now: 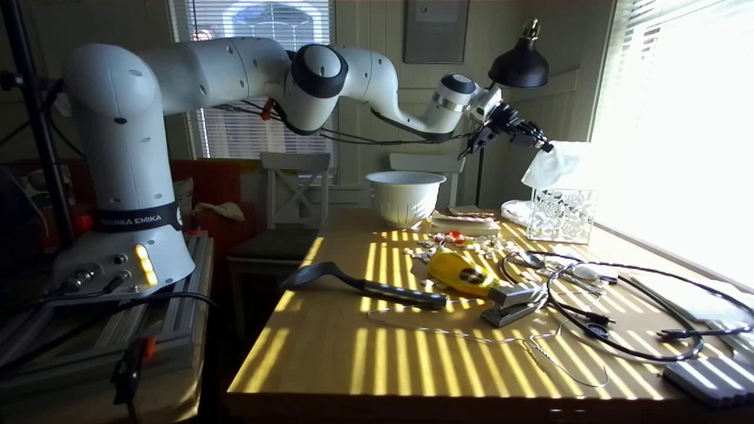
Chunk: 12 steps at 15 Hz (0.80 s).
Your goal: Pick up the tissue, then place it on the white stand
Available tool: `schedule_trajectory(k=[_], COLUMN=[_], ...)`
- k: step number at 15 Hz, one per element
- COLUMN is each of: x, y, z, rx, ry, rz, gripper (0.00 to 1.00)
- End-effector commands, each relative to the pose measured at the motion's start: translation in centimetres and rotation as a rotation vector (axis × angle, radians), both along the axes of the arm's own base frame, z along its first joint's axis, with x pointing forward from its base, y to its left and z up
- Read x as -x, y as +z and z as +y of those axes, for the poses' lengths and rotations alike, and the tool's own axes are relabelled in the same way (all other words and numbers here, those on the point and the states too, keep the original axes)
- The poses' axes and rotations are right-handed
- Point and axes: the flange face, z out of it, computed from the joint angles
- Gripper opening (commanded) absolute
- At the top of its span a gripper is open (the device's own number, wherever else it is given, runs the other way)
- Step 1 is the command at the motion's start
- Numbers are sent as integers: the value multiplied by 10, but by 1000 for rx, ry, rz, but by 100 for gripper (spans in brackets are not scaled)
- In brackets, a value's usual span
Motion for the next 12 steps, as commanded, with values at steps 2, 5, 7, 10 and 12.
schedule_trajectory(k=[2, 5, 7, 10, 12], x=[-1, -1, -2, -3, -4], y=[6, 9, 11, 14, 14], z=[1, 3, 7, 15, 19], rx=[15, 27, 40, 46, 41], ry=[-7, -20, -10, 23, 40], rz=[-61, -94, -111, -126, -132], gripper=[0, 0, 0, 0, 0])
